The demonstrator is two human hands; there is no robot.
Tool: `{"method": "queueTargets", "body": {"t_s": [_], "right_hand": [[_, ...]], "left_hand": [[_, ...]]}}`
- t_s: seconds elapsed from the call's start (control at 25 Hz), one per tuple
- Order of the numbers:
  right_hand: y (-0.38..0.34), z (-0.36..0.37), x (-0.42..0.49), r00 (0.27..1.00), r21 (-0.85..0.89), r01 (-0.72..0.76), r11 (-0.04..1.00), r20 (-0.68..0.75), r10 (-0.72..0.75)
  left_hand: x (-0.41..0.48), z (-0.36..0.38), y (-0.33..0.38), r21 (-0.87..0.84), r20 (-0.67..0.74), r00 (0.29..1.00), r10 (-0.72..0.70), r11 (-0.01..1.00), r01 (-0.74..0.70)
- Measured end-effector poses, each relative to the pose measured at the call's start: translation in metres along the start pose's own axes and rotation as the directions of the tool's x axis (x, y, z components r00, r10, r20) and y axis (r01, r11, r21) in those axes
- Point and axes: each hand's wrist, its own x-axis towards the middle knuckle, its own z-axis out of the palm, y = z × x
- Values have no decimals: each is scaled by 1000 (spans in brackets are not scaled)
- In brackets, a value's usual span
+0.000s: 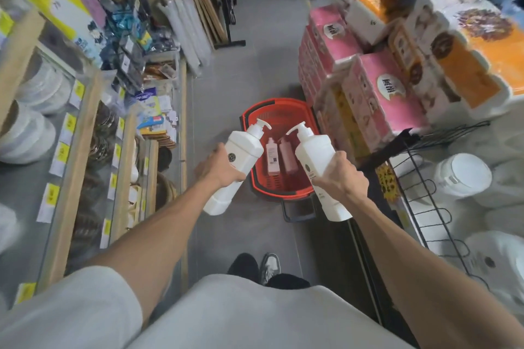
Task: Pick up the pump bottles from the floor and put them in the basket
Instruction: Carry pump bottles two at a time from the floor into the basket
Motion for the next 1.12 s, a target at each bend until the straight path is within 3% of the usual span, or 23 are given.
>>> {"method": "queueTargets", "body": {"t_s": [0.24,0.76,1.12], "right_hand": [[-28,-4,75,999,29,-47,998,9,47],[-95,6,193,949,89,-313,946,5,314],[-82,84,286,940,174,-338,925,23,339]], "left_hand": [[84,-19,34,-11,33,999,32,999,-31],[261,-51,91,-57,133,979,157,987,-150],[337,35,111,-277,236,970,-57,953,124]]}}
